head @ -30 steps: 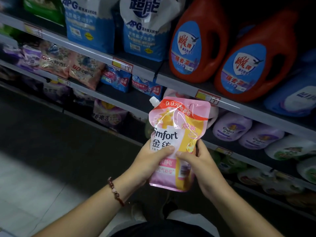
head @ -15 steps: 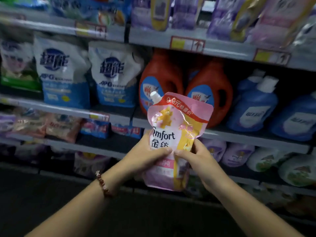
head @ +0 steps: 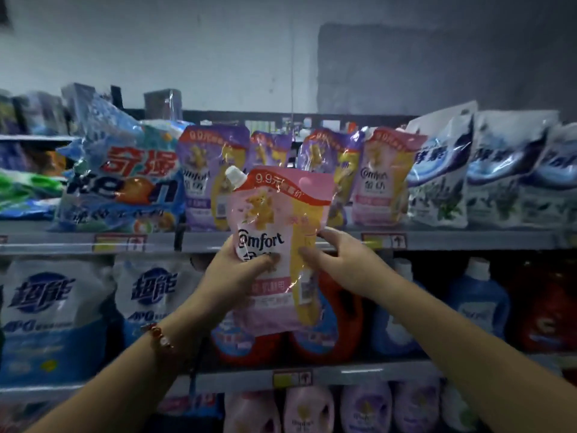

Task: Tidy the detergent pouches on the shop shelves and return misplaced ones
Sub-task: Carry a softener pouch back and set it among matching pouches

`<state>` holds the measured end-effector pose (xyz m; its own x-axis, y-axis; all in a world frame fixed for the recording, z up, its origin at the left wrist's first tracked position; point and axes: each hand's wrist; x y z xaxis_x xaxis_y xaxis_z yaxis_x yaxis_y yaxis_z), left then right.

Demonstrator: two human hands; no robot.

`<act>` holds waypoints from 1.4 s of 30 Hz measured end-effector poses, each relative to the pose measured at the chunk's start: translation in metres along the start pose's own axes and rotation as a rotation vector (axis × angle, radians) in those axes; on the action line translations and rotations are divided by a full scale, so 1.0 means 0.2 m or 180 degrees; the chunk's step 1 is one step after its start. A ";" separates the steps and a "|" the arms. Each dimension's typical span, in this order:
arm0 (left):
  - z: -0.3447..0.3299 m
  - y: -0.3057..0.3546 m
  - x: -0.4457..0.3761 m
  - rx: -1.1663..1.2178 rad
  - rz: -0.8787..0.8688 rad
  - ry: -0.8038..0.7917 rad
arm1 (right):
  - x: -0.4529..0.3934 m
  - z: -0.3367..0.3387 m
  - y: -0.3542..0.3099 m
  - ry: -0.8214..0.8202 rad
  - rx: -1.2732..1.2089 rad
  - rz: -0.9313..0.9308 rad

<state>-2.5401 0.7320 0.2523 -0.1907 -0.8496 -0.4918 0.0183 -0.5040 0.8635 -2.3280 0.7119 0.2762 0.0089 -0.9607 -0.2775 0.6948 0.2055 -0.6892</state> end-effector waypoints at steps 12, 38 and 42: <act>0.06 0.01 -0.27 -0.0154 -0.0260 0.0713 | -0.62 0.25 0.26 0.0732 -0.0313 -0.0827; 0.10 -0.02 -0.55 -0.0512 -0.0513 0.1356 | -1.28 -0.23 0.08 -0.0152 -0.1499 -0.0392; 0.06 -0.05 -0.65 -0.0422 -0.0466 0.1238 | -1.24 -0.21 0.04 -0.0439 -0.1668 -0.0445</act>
<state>-2.5268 0.8499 0.3081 0.1829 -0.7502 -0.6354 0.1492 -0.6177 0.7721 -2.3548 0.9590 0.3115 0.0608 -0.9938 -0.0936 0.2461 0.1058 -0.9635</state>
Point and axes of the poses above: each hand's wrist, its own x-axis away from the middle knuckle, its own z-axis out of the back of the hand, y = z × x, and after that the axes turned 8 degrees about -z, right-handed
